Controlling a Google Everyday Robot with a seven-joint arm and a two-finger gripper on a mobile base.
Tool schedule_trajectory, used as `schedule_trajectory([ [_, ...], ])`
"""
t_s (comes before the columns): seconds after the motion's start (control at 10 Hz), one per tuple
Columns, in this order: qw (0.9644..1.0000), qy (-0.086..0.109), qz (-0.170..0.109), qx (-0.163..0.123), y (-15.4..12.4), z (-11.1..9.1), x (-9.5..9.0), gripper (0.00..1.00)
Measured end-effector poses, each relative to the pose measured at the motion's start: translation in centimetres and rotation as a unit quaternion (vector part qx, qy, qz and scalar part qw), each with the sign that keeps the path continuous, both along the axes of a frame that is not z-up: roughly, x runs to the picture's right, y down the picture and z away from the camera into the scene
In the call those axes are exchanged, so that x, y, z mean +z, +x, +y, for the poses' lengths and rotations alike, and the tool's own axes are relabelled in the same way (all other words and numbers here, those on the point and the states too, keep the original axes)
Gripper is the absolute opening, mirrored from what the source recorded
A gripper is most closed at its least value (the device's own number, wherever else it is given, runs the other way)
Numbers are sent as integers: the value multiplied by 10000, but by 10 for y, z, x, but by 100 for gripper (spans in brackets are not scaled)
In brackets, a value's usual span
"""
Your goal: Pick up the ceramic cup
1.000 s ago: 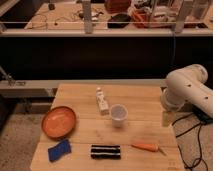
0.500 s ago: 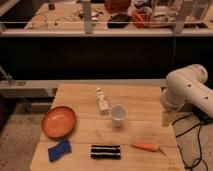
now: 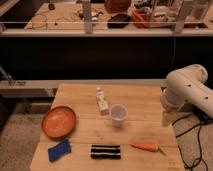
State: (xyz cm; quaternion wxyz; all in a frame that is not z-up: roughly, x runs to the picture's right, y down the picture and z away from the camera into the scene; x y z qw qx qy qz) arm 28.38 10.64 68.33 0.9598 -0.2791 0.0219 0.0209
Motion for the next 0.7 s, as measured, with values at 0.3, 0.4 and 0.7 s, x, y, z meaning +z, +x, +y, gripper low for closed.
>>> schedule_trajectory([
  [0.3,9995,63,-11,-313,-36,-9,-1,80],
  [0.4,9989,98,-27,-459,-57,-14,-1,80],
  [0.7,9966,91,-134,-806,-78,-18,-1,80],
])
